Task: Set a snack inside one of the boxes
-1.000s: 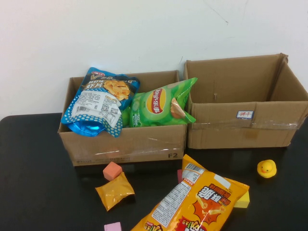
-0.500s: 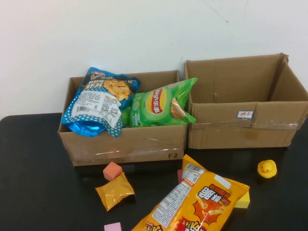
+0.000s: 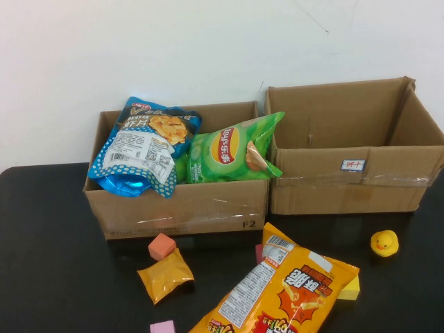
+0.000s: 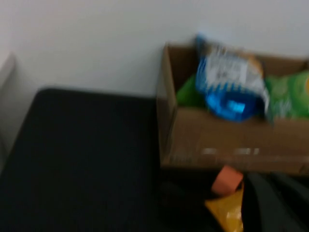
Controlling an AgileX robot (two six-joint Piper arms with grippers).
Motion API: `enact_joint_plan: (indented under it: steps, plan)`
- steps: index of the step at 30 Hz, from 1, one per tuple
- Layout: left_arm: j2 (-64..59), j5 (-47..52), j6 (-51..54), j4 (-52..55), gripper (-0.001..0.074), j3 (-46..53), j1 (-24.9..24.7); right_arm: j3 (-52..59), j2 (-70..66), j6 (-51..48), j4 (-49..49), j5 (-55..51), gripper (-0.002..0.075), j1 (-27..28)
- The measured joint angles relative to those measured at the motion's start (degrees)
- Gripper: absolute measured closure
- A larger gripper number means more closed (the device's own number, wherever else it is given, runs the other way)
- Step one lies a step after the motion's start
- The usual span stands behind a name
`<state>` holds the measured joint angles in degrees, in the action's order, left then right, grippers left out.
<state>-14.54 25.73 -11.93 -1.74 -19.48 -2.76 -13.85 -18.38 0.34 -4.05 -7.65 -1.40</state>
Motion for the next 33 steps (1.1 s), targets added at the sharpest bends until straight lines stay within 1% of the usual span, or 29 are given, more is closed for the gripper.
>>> enact_joint_plan:
  steps: [5,10,13,16,19,23,26,33]
  plan:
    - [-5.27,1.75,0.00,-0.23,0.0737,1.24,0.00,0.00,-10.42,-0.81,0.00,-0.97,0.0727,0.00]
    - [-9.65,4.03,0.16,-2.92,0.0736,2.90,0.00,0.00,-14.90,-0.34,2.13,-0.93,0.0727,0.00]
    - [-15.13,7.33,6.53,-7.25,0.0736,1.24,0.00,0.00,-16.25,-0.34,2.52,-1.63,0.0727,0.00]
    - [-22.84,10.19,13.46,-9.98,0.0736,-3.03,0.00,0.00,-16.65,-0.34,2.73,-1.71,0.0727,0.00]
    - [-32.06,10.82,20.02,-13.47,0.0736,-6.99,0.00,-0.81,-16.65,-0.34,2.85,-2.44,0.0727,0.00]
    - [-42.84,10.92,29.39,-21.42,0.0736,-11.11,-0.14,-1.94,-16.74,-0.34,2.95,-4.27,0.0727,0.00]
    - [-51.01,8.76,34.20,-25.31,0.0736,-13.54,-2.09,-2.18,-16.74,-0.34,2.95,-5.24,0.0727,0.00]
    - [-65.91,4.64,36.46,-25.84,0.0736,-20.67,-11.35,-2.18,-16.74,-0.34,2.95,-6.06,0.0727,0.00]
